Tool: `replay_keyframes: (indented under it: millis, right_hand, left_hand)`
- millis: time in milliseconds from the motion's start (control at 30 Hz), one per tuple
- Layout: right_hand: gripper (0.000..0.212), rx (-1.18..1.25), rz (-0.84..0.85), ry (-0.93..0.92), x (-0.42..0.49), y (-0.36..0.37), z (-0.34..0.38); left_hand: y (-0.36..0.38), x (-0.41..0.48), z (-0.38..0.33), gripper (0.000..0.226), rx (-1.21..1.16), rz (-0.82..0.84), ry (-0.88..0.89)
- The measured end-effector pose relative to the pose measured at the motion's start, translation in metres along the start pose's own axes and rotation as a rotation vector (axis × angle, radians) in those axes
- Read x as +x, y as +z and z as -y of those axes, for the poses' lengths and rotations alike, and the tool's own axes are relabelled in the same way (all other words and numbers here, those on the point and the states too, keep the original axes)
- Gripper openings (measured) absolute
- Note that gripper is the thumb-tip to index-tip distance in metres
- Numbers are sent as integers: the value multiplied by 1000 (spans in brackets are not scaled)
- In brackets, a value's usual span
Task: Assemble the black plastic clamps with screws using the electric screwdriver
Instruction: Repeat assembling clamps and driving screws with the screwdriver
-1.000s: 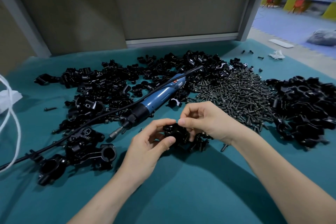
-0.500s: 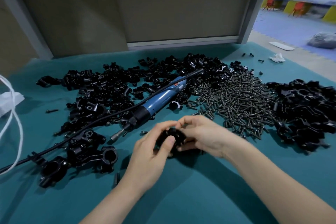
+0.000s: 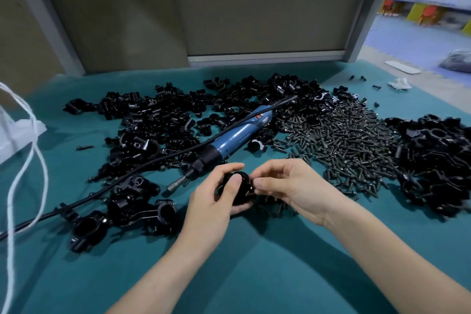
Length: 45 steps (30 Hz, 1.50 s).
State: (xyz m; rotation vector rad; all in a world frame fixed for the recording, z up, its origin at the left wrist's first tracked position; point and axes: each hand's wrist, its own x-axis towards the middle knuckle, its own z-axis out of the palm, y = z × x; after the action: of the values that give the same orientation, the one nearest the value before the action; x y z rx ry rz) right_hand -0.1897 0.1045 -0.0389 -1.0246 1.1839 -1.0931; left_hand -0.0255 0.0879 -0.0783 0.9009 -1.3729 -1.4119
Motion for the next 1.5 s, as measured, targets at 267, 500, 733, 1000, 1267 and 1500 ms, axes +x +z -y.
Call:
replay_keyframes:
  millis: [267,500,733,1000,1267,1500]
  right_hand:
    - [9,88,-69,-106,-2,-5,6]
    - [24,-47,-222,-349,-3,-10,12]
    - [24,-387,-178,-506,-10,-4,12]
    - [28,-560,-135,-513,-13,0,10]
    - [30,-667,-89,-539,-13,1,10]
    - [11,-761,-35,-578,-14,-4,14]
  left_hand:
    - [0,1,1,36,-67,-47,15]
    - [-1,1,3,31,83,-111,38]
    - [-1,-4,-2,55,252,-5,64]
    - [-2,-3,1,58,252,-6,41]
    - [1,-4,-2,72,350,-6,62]
    - [2,-8,1,80,539,-4,244]
